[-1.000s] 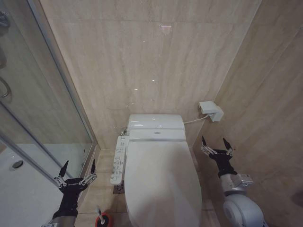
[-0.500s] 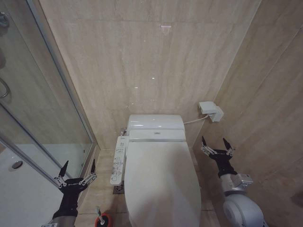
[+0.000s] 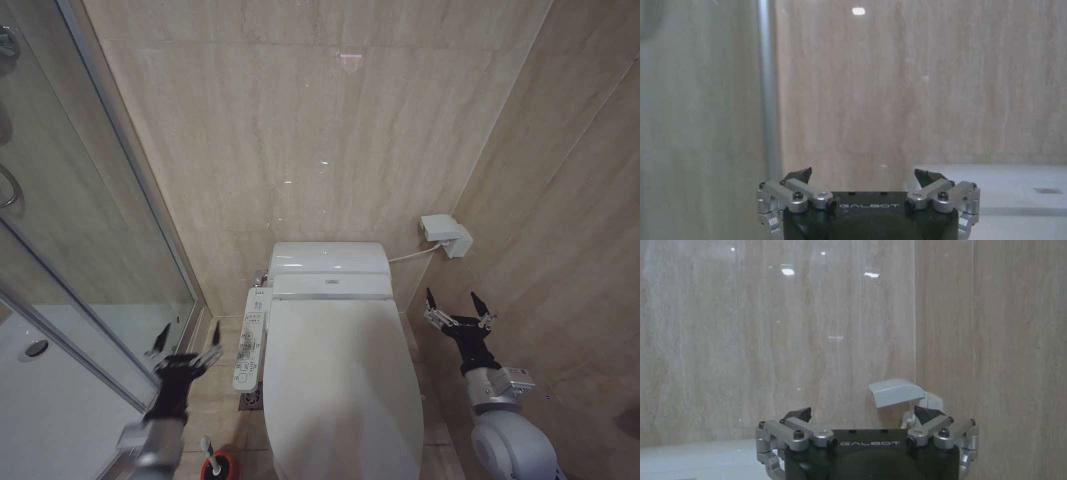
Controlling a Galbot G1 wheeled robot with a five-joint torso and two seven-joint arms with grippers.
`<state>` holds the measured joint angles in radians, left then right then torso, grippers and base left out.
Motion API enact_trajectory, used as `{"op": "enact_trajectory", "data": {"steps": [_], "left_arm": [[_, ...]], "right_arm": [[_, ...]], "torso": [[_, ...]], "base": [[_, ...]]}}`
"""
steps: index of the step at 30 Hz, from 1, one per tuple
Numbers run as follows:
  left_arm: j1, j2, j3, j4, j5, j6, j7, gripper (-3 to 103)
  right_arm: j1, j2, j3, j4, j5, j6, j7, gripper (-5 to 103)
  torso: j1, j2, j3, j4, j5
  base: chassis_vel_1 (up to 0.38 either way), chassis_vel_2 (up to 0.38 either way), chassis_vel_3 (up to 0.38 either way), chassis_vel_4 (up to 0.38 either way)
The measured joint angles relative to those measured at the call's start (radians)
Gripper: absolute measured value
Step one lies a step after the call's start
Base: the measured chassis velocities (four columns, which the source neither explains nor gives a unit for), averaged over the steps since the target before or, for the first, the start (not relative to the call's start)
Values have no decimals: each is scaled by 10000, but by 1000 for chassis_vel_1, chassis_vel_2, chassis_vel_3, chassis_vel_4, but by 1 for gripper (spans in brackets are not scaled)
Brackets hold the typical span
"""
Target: Open the toilet lid, clean the toilet bowl with a toilet brush, close the toilet lid, and flush.
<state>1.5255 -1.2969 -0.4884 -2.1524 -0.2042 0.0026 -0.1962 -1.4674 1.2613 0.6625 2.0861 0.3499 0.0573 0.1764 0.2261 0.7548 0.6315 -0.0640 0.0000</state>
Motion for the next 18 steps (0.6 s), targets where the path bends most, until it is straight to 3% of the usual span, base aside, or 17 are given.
{"op": "enact_trajectory", "data": {"steps": [1,4,8,11,18], "left_arm": [[0,0,0,0,0,0,0,100],[-1130,-20,490,332,-160,853,142,100],[-1297,48,567,415,153,763,94,100],[-1203,141,401,443,861,12,28,100],[-1109,231,-50,528,1004,-933,12,100]], "right_arm": [[0,0,0,0,0,0,0,100],[1,0,0,1,0,0,0,100],[0,0,0,0,0,0,0,100],[0,0,0,0,0,0,0,100],[0,0,0,0,0,0,0,100]], "torso": [[0,0,0,0,0],[1,0,0,-5,-1],[1,0,0,0,1],[1,0,0,4,1],[0,0,-1,1,0]], "base": [[0,0,0,0],[0,0,0,0],[0,0,0,0],[0,0,0,0],[0,0,0,0]]}}
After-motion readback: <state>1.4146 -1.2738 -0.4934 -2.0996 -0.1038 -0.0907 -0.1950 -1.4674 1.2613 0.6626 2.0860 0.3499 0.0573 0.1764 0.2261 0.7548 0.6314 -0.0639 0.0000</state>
